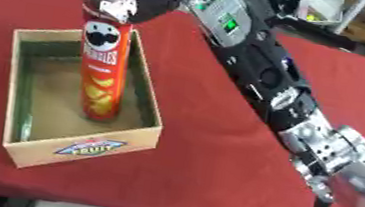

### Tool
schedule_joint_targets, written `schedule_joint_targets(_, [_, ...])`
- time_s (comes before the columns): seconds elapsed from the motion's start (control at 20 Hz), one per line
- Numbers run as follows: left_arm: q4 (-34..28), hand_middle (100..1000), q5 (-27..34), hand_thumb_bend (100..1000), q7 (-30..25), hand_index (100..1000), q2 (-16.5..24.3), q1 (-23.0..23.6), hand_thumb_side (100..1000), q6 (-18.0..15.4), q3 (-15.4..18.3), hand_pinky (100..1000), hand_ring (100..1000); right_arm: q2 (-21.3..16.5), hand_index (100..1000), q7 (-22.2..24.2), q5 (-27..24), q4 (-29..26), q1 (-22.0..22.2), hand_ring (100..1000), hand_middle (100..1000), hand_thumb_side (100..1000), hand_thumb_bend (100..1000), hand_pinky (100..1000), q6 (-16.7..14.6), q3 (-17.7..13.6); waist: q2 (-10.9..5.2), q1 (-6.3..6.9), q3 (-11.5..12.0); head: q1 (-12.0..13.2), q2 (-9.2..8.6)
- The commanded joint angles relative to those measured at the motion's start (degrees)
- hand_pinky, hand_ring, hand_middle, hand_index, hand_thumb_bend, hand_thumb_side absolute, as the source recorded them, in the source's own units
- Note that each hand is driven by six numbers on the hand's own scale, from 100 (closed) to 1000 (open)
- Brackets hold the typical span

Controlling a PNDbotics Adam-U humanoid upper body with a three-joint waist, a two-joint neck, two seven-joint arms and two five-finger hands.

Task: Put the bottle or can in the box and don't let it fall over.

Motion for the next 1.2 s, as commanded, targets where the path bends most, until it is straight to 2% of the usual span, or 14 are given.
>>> schedule_joint_targets(0.05, [-1.12, 735, 0.15, 100, -0.04, 852, 0.01, -0.52, 580, -0.06, 0.08, 428, 862, -1.77, 848, 4.79, 1.5, -1.78, -0.67, 948, 862, 143, 100, 962, -7.08, -0.73, -0.81, 0.63, -0.1, -0.45, 0.08])
schedule_joint_targets(0.2, [-1.12, 736, 0.14, 100, -0.04, 852, 0.12, -0.39, 579, -0.01, 0.09, 428, 862, -1.98, 845, 3.63, 0.09, -2.23, -0.58, 926, 852, 100, 100, 936, -6.94, -0.96, -0.96, 0.64, -0.37, -0.4, -0.09])
schedule_joint_targets(0.35, [-1.12, 736, 0.0, 100, -0.04, 852, 0.31, -0.15, 579, -0.07, 0.13, 428, 862, -2.83, 842, 3.18, -4.57, -4.33, -0.57, 915, 842, 100, 100, 915, -4.75, -1.82, -1.16, 0.64, -0.75, -0.29, 0.01])
schedule_joint_targets(0.5, [-1.12, 736, -0.22, 100, -0.04, 852, 0.61, 0.22, 579, -0.2, 0.6, 428, 862, -4.47, 838, 3.12, -12.23, -8.56, 0.03, 899, 828, 100, 100, 884, 0.05, -3.71, -1.38, 0.68, -1.38, 0.0, 0.26])
schedule_joint_targets(0.7, [-1.12, 737, -0.6, 100, -0.04, 852, 1.45, 1.01, 577, -0.75, 1.35, 426, 862, -8.4, 838, 3.32, -22.87, -15.05, 3.12, 889, 820, 100, 100, 861, 7.88, -8.69, -1.69, 0.81, -2.91, 1.0, 0.34])
schedule_joint_targets(0.9, [-1.12, 737, -1.04, 100, -0.04, 852, 2.35, 1.83, 575, -1.87, 2.26, 426, 862, -12.31, 844, 2.78, -28.74, -18.45, 8.44, 882, 815, 100, 100, 842, 13.07, -14.28, -1.79, 1.03, -4.37, 2.46, 0.05])
schedule_joint_targets(1.0, [-1.12, 737, -1.21, 100, -0.04, 851, 2.76, 2.26, 575, -2.58, 2.93, 426, 862, -13.9, 847, 1.86, -30.5, -19.29, 11.93, 878, 811, 164, 100, 834, 14.86, -17.24, -1.75, 1.18, -5.11, 3.48, -0.43])
schedule_joint_targets(1.1, [-1.12, 738, -1.4, 100, -0.04, 851, 3.14, 2.73, 574, -3.24, 3.72, 426, 862, -15.01, 851, 0.81, -31.78, -19.84, 15.68, 873, 806, 306, 100, 821, 16.29, -20.09, -1.71, 1.35, -5.91, 4.71, -0.84])
schedule_joint_targets(1.2, [-1.12, 738, -1.52, 100, -0.04, 851, 3.56, 3.24, 574, -3.87, 4.43, 426, 862, -15.87, 850, -0.27, -32.66, -20.73, 19.46, 871, 807, 350, 100, 821, 17.15, -22.62, -1.74, 1.48, -6.7, 5.94, -1.12])
